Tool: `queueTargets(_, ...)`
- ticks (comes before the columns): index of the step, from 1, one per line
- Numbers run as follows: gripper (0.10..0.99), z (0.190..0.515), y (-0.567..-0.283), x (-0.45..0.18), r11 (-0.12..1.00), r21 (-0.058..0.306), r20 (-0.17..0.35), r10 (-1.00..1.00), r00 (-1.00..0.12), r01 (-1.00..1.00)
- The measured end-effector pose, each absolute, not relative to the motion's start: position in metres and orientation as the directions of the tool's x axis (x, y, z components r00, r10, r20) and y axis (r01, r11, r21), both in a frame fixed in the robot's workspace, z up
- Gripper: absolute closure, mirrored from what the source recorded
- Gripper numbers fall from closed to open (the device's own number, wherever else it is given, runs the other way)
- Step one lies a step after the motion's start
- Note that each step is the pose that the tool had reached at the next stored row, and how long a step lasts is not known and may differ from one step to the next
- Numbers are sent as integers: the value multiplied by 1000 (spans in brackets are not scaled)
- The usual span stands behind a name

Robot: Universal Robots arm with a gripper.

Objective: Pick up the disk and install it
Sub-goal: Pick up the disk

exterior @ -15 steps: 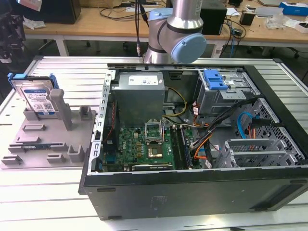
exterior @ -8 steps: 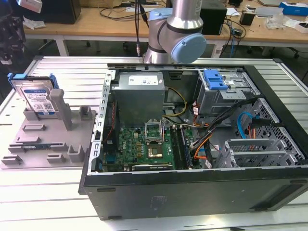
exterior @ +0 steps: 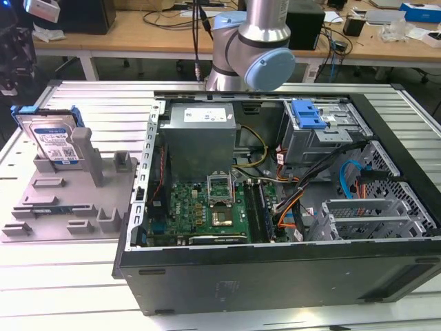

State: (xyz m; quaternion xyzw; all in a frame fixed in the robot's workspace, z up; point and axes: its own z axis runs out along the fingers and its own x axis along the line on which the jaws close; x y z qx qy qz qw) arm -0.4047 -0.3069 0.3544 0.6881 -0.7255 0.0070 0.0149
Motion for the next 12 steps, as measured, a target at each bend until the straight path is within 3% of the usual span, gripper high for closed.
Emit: queueTargets(12, 604, 351, -307, -405, 53, 10, 31, -998, -53, -999)
